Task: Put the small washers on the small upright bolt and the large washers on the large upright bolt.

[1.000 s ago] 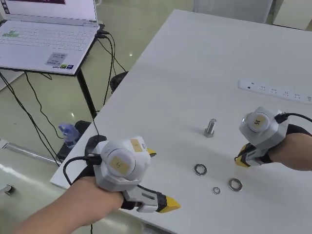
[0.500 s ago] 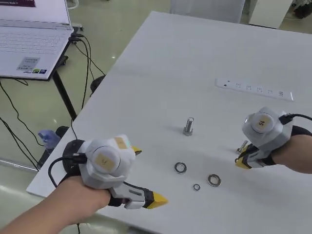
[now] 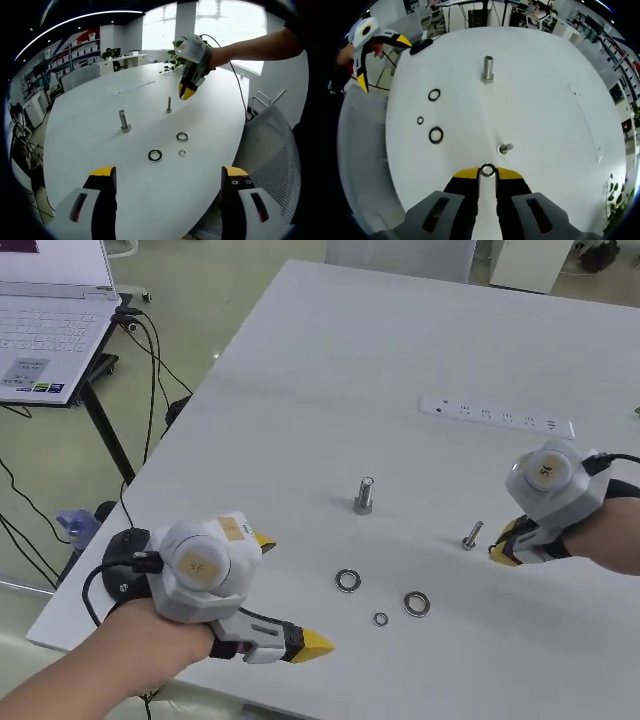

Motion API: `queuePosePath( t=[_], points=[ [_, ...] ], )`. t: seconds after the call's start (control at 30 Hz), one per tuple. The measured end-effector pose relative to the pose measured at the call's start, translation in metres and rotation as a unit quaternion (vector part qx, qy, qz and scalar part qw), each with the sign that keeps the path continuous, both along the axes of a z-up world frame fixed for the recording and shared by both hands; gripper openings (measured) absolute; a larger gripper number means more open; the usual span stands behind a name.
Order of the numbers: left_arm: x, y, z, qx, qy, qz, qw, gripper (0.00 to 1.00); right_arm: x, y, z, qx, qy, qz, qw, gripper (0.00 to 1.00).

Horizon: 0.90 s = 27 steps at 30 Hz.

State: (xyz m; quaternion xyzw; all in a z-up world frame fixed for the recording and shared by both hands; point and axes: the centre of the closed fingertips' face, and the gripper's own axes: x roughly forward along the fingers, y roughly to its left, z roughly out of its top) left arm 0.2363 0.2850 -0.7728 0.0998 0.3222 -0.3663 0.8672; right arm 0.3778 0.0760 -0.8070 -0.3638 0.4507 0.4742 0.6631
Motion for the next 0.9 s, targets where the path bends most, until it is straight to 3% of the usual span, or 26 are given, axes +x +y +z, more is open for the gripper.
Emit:
queuePosePath(
  t=[0.33,0.9],
  points=[
    [0.001,-0.001,-0.002,-0.005,0.001,0.0,1.0,0.89,0.022,0.007,0.008,0.01,-0.01,-0.006,0.9999,0.12],
    [0.001,-0.003,-0.003,-0.008,0.003,-0.008,0.9999,0.95,0.033,0.019,0.0,-0.001,-0.009,0.008,0.9999,0.12]
  ],
)
